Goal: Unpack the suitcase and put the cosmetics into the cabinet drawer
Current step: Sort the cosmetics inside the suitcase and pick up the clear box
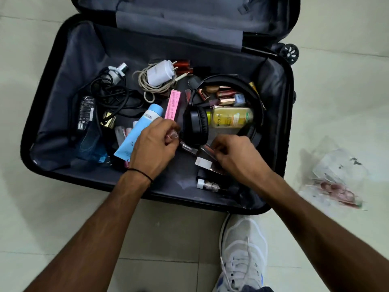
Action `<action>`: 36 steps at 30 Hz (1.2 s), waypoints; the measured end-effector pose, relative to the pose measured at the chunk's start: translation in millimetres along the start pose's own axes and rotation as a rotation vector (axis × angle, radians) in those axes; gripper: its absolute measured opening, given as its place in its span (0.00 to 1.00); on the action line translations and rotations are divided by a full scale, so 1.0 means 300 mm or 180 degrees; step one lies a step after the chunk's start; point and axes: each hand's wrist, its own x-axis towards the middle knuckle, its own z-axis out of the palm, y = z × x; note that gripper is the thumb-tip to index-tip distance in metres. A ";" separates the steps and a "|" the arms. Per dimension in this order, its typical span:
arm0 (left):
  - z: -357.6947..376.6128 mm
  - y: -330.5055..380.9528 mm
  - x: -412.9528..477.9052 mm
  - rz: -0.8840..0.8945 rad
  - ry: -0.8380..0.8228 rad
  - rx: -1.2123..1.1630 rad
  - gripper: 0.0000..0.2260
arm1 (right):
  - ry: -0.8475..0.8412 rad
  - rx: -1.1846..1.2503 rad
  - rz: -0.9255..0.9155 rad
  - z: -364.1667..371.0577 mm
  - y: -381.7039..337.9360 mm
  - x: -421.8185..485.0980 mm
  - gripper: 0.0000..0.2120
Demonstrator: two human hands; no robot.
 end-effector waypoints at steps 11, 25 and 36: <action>-0.067 -0.037 -0.007 -0.0872 -0.0049 0.0142 0.18 | -0.0217 -0.0632 -0.0130 0.063 -0.016 0.027 0.15; -0.070 -0.049 -0.040 -0.0639 -0.0108 -0.0142 0.14 | -0.0581 -0.1326 -0.0390 0.074 -0.004 0.024 0.14; -0.055 -0.056 -0.032 -0.0900 0.0180 -0.0497 0.13 | -0.1421 0.3078 0.0376 -0.016 0.028 -0.018 0.11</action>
